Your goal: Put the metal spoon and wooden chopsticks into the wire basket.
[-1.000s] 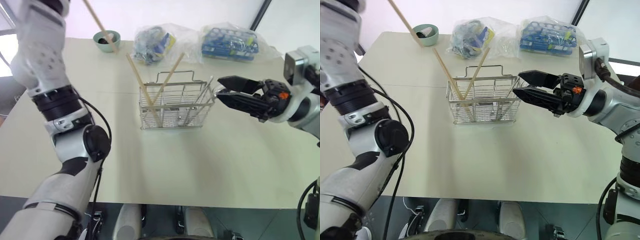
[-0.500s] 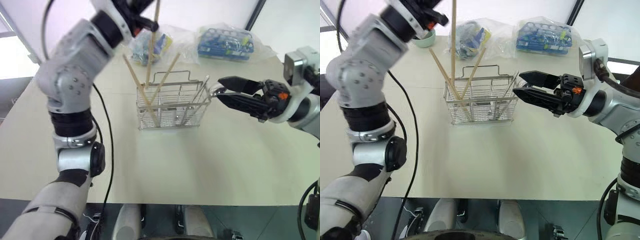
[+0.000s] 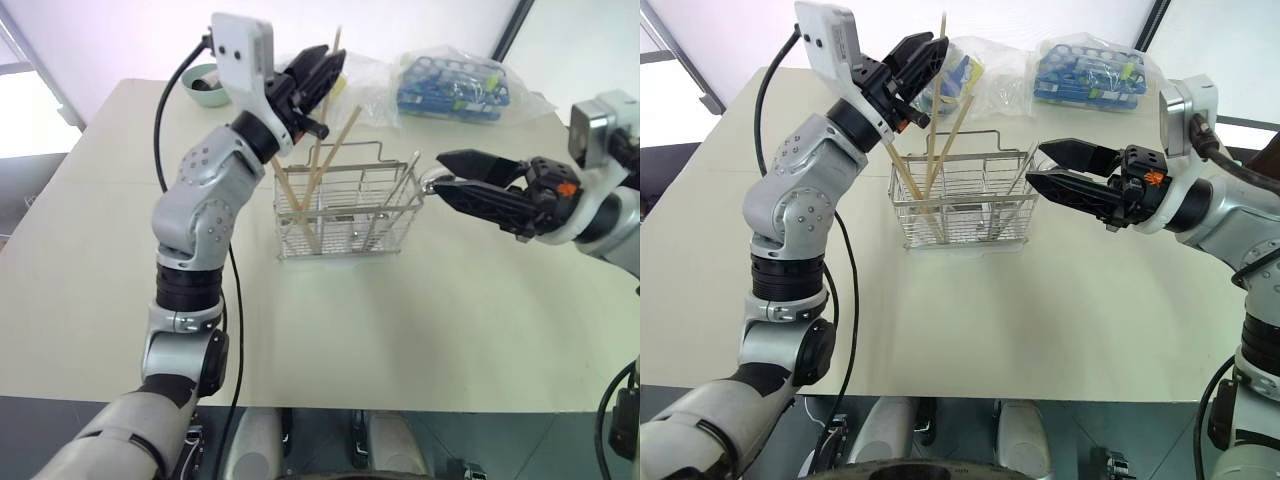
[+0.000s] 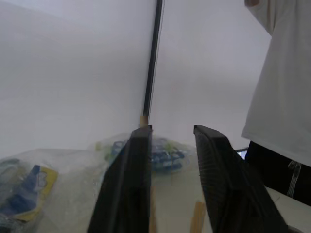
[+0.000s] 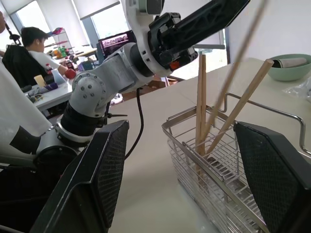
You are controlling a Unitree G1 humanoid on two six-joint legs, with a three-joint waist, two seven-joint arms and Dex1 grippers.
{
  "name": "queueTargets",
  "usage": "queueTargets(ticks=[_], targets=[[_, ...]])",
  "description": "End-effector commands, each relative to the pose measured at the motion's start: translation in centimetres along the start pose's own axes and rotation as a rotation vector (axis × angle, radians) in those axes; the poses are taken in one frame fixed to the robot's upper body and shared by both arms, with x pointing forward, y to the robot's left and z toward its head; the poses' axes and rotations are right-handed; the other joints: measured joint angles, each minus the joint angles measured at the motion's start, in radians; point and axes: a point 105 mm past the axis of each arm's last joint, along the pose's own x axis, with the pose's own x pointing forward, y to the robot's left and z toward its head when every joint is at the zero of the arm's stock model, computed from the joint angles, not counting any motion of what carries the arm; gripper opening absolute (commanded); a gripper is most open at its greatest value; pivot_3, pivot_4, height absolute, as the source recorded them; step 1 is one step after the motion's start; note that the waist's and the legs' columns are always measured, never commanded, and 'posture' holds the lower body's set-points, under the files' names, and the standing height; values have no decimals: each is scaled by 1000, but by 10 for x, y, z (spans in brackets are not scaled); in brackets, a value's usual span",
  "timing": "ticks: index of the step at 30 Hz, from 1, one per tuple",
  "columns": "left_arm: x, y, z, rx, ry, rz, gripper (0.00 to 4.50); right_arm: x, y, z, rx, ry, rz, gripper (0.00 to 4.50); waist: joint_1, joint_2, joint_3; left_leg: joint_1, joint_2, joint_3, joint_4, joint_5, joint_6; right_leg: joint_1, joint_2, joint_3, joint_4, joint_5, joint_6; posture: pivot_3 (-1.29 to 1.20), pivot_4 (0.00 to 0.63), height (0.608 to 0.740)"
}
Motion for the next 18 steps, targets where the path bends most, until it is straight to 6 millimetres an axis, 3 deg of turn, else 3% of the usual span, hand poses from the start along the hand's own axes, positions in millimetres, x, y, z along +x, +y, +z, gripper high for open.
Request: queueTargets(ticks=[1,4,8,13,15,18], targets=[[-1,-11,28,24,-112,-24,3042,-1,6,14,-48,-40,20,3539,1,0,0,0,0,0,0,0,0,0,0,0,0,0,0,0,150,718],[-4,-19,39,27,-135,-41,4429,-1,5,13,-46,-40,21,3539,-1,0,0,0,0,0,0,0,0,0,0,0,0,0,0,0,150,718],[-8,-12,71,30,-155,-44,4429,-2,2,13,-46,-36,16,3539,-2,0,0,0,0,-1,0,0,0,0,0,0,0,0,0,0,150,718],[-37,23,120,157,-40,-109,4429,-6,-1,10,-56,-10,12,3539,-12,1,0,0,1,0,-1,0,0,-2,1,1,1,0,0,0,150,718],[-51,29,127,192,15,-150,4429,-7,-1,8,-61,4,13,3539,-14,2,0,0,1,0,-1,0,0,-3,1,1,1,0,0,0,150,718],[-98,44,115,270,291,-244,4429,-8,-2,6,-63,12,22,3539,-15,2,0,0,1,1,-1,0,0,-3,1,1,1,0,0,0,150,718]])
